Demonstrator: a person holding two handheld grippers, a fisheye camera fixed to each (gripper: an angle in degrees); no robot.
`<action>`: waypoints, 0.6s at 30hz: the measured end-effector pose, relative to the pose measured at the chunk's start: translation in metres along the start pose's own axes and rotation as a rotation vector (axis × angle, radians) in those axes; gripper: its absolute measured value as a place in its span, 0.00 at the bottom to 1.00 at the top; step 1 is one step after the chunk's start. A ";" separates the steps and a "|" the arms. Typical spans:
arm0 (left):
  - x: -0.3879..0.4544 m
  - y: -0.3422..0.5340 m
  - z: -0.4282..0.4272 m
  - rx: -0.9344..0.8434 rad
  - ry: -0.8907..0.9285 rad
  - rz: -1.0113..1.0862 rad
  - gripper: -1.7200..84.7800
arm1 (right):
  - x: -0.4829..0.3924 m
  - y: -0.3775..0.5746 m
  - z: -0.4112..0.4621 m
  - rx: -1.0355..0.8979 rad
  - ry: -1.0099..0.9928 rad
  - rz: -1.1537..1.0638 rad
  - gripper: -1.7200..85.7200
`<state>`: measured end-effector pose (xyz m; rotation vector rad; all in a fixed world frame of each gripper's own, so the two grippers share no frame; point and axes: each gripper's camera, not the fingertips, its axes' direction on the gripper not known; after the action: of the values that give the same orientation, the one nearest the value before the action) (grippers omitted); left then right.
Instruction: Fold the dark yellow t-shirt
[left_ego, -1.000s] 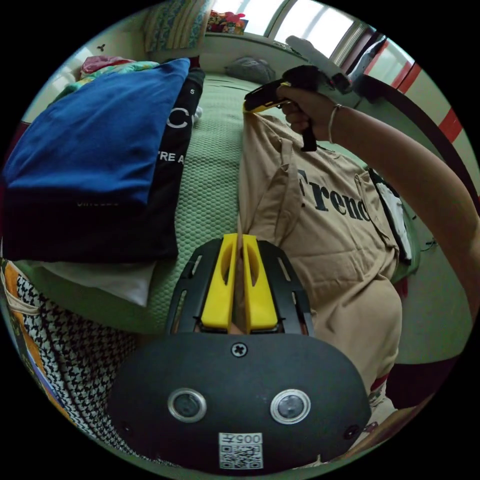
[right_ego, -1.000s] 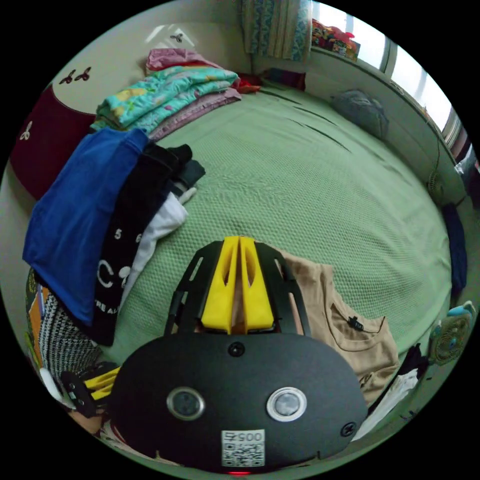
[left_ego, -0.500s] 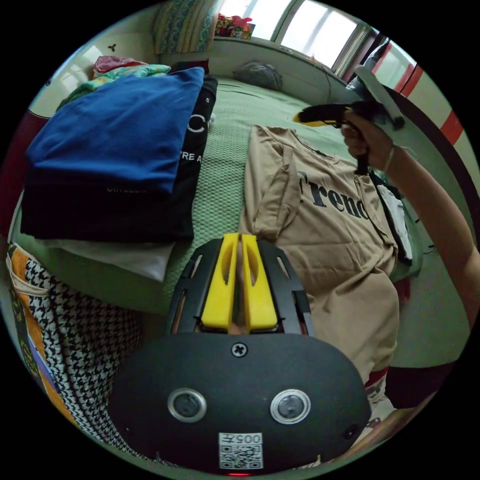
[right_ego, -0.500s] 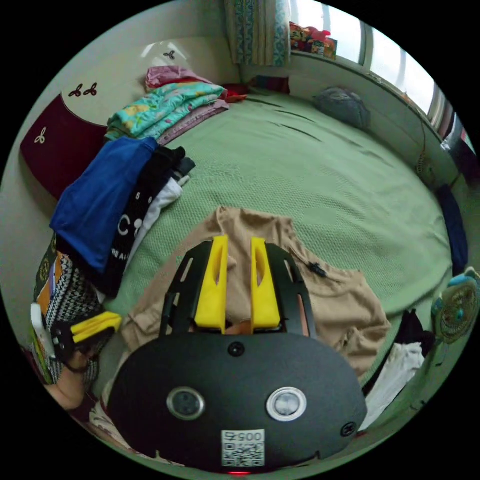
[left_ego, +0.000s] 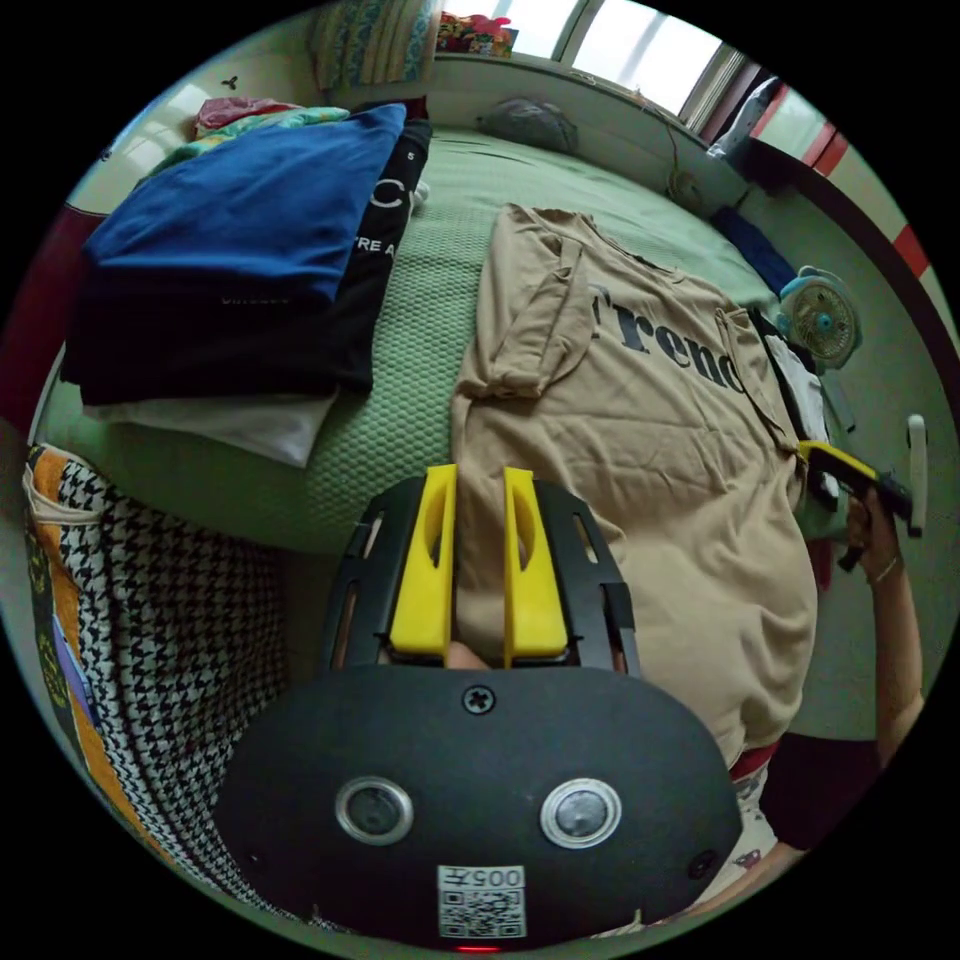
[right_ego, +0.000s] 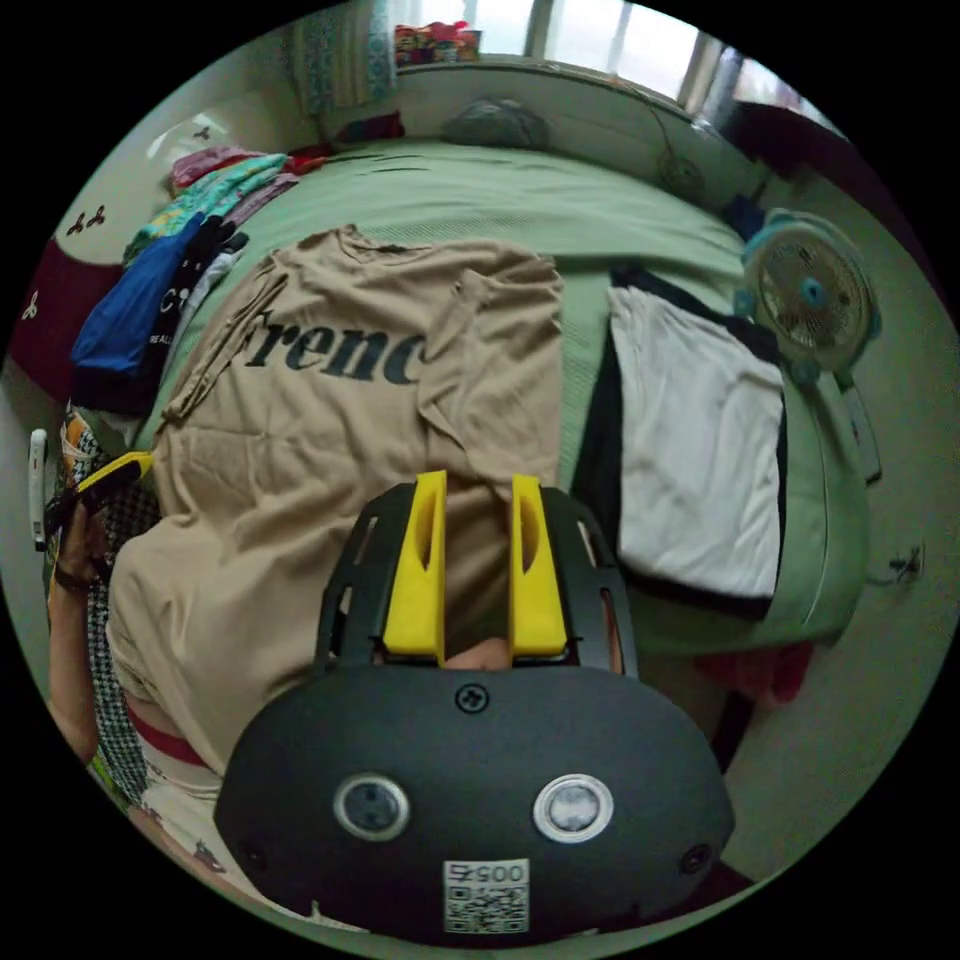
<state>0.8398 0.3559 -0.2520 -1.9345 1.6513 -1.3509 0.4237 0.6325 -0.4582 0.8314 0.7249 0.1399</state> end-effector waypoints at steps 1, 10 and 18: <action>0.002 -0.002 0.000 -0.001 -0.007 -0.003 0.13 | 0.012 0.016 -0.003 0.003 -0.002 0.040 0.13; 0.014 -0.012 0.019 -0.051 -0.028 -0.011 0.16 | 0.047 0.081 -0.002 -0.011 0.004 0.206 0.14; 0.023 -0.014 0.019 -0.060 -0.045 0.001 0.16 | 0.041 0.103 -0.014 -0.005 0.112 0.176 0.10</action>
<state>0.8619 0.3334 -0.2414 -1.9821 1.6891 -1.2619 0.4619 0.7269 -0.4122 0.8874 0.7554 0.3487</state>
